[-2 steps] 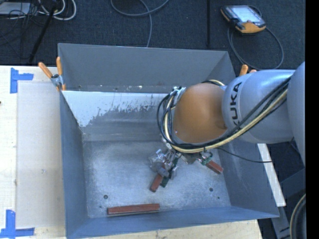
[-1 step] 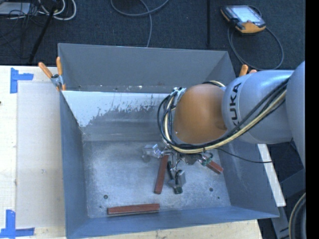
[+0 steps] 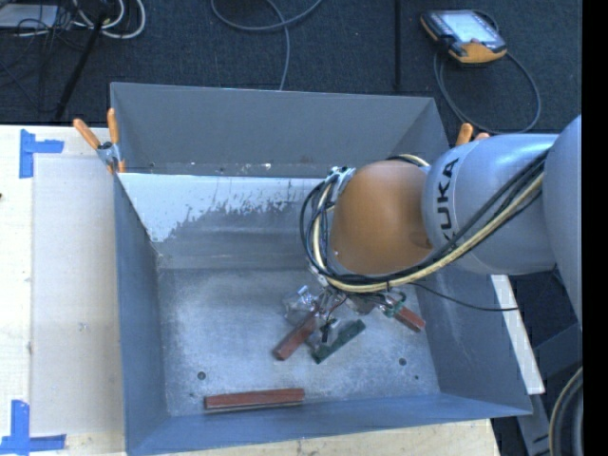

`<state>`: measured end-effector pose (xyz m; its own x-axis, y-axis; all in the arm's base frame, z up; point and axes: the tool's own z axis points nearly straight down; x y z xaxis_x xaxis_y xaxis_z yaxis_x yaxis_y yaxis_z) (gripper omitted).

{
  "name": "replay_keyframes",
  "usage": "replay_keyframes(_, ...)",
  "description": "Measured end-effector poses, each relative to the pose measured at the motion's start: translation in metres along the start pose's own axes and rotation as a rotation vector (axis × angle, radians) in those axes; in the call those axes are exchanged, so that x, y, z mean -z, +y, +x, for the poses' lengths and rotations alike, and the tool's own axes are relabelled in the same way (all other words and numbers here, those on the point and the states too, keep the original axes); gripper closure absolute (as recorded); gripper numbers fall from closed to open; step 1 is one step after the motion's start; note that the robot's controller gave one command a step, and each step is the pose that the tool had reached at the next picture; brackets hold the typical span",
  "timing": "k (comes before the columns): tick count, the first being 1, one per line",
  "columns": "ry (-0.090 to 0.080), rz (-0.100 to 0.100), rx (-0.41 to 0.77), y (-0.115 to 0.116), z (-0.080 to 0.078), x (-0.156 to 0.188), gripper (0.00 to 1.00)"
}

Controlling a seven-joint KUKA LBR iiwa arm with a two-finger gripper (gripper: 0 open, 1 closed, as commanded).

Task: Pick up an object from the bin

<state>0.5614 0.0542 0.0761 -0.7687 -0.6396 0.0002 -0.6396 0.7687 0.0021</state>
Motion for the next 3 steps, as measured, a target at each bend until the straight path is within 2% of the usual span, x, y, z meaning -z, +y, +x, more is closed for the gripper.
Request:
replay_keyframes(1, 0.0, 0.0, 0.0, 0.0, 0.0, 0.0, 1.0)
replay_keyframes(2, -0.001, 0.001, 0.018, -0.006, 0.019, 0.118, 1.0)
replay_keyframes(3, -0.001, 0.001, 0.017, -0.006, 0.019, 0.118, 1.0)
